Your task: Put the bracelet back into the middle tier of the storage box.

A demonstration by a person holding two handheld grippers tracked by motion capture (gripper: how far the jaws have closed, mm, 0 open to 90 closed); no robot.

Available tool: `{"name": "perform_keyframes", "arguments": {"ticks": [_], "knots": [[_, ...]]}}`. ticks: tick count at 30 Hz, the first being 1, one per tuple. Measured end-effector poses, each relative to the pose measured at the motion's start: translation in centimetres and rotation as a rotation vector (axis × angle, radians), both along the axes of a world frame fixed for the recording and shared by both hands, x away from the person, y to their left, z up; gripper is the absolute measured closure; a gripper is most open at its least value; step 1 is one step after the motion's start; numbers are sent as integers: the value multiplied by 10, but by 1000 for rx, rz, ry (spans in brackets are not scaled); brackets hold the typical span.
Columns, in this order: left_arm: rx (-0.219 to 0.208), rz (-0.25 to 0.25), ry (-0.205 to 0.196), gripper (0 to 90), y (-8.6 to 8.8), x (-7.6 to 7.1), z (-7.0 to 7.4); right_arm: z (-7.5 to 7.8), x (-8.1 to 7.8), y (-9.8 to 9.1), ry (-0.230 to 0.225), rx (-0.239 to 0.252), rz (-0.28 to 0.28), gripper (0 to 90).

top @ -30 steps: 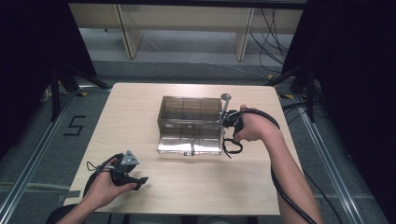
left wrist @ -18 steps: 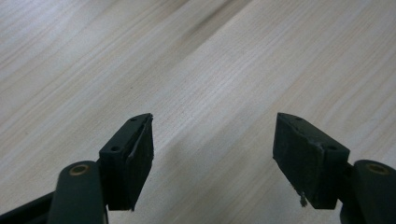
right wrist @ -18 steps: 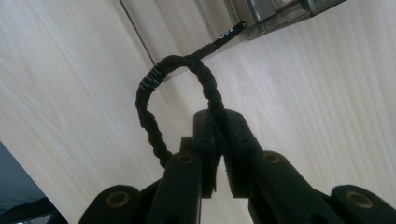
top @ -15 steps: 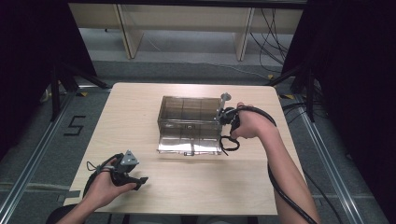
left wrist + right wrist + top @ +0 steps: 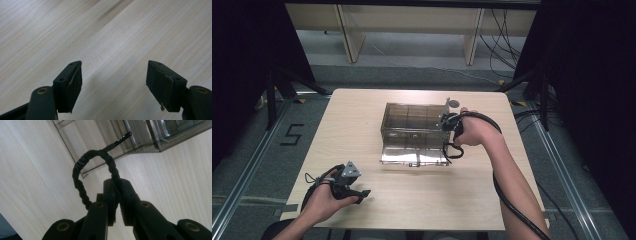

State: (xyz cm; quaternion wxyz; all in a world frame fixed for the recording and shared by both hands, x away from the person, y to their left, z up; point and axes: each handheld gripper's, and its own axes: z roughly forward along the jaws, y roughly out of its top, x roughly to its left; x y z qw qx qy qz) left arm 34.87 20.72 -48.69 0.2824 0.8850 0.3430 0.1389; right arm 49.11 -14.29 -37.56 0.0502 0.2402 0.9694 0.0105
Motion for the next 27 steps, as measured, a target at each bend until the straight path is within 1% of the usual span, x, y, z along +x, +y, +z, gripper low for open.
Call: {"name": "perform_keyframes", "arguments": {"ticks": [1, 2, 3, 4, 5, 8, 9, 10, 12, 13, 14, 15, 16, 17, 19, 21, 23, 24, 25, 27], "knots": [[0, 0, 0, 290, 0, 0, 0, 0, 0, 0, 0, 0, 0, 847], [-1, 0, -1, 290, 0, 0, 0, 0, 2, 3, -12, -8, 21, 848], [-1, 0, -1, 290, 0, 0, 0, 0, 2, 3, -12, -8, 21, 848], [0, 0, -1, 290, 0, 0, 0, -1, 3, 3, -12, -3, 35, 847], [-1, 1, 0, 290, 0, 0, 0, -1, 3, 5, -18, -11, 21, 848], [1, -1, 0, 290, 0, 0, 0, -2, 5, 8, -16, -8, 31, 847], [1, -1, 1, 290, 0, 0, 0, -3, 5, 10, -26, -9, 39, 847], [1, -1, 1, 290, 0, 0, 0, -4, 6, 12, -21, -8, 48, 847], [1, -1, 1, 290, 0, 0, 0, -4, 7, 12, -24, -10, 48, 847], [1, -1, 0, 290, 0, 0, 0, -4, 6, 14, -25, -9, 29, 847], [1, -2, 0, 290, 0, 0, 0, -4, 6, 14, -25, -9, 29, 847], [0, -1, 1, 290, 0, 0, 0, -5, 7, 15, -26, -7, 38, 848], [1, -2, 1, 290, 0, 0, 0, -5, 6, 17, -32, -11, 34, 848], [1, -1, 1, 290, 0, 0, 0, -5, 7, 17, -26, -8, 43, 848], [0, 0, 1, 290, 0, 0, 0, -6, 8, 17, -30, -12, 57, 848], [1, -1, 0, 290, 0, 0, 0, -6, 8, 18, -37, -13, 55, 847], [-8, 9, 13, 290, -1, -1, 0, -8, 9, 19, -38, -19, 68, 847], [-8, 10, 12, 290, -1, -1, 0, -9, 7, 21, -32, -18, 40, 847], [-9, 10, 12, 290, -1, -1, 0, -9, 10, 21, -40, -19, 80, 847], [-8, 9, 12, 290, -1, -1, -1, -10, 9, 22, -37, -22, 59, 847]]}}
